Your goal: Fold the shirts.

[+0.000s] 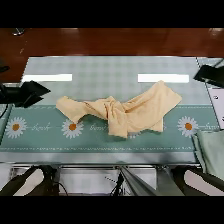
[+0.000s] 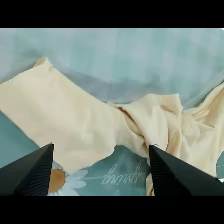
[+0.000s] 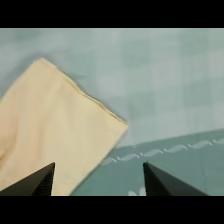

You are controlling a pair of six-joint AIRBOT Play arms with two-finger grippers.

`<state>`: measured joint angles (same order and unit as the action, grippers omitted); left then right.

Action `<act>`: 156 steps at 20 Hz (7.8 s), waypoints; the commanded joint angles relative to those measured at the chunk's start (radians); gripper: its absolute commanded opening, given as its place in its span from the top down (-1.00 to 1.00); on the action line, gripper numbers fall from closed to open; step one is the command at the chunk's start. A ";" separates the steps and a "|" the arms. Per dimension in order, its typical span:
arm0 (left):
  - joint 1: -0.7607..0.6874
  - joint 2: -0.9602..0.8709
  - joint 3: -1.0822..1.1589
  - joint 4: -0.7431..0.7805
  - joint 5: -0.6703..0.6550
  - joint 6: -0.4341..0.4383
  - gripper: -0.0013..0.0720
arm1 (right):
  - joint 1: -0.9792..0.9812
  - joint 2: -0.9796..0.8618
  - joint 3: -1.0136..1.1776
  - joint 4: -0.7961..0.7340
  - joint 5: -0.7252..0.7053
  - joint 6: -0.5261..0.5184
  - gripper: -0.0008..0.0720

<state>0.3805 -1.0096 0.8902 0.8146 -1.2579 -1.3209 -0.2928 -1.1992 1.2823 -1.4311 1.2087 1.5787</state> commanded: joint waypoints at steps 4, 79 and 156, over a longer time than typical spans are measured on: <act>-0.282 0.130 -0.430 -0.256 0.032 0.088 -0.95 | -0.185 0.254 -0.469 0.273 -0.092 -0.103 -0.73; -0.420 0.296 1.143 0.261 0.082 -0.173 0.90 | 0.074 0.510 0.847 0.386 -0.035 -0.256 0.92; -0.138 0.122 -0.761 -0.423 0.238 0.312 0.89 | -0.280 0.330 -0.693 0.672 -0.145 -0.286 -0.74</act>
<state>0.2539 -0.8890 0.1150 0.4179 -1.0027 -1.0412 -0.4927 -0.8700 0.5797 -0.6937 1.0740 1.2785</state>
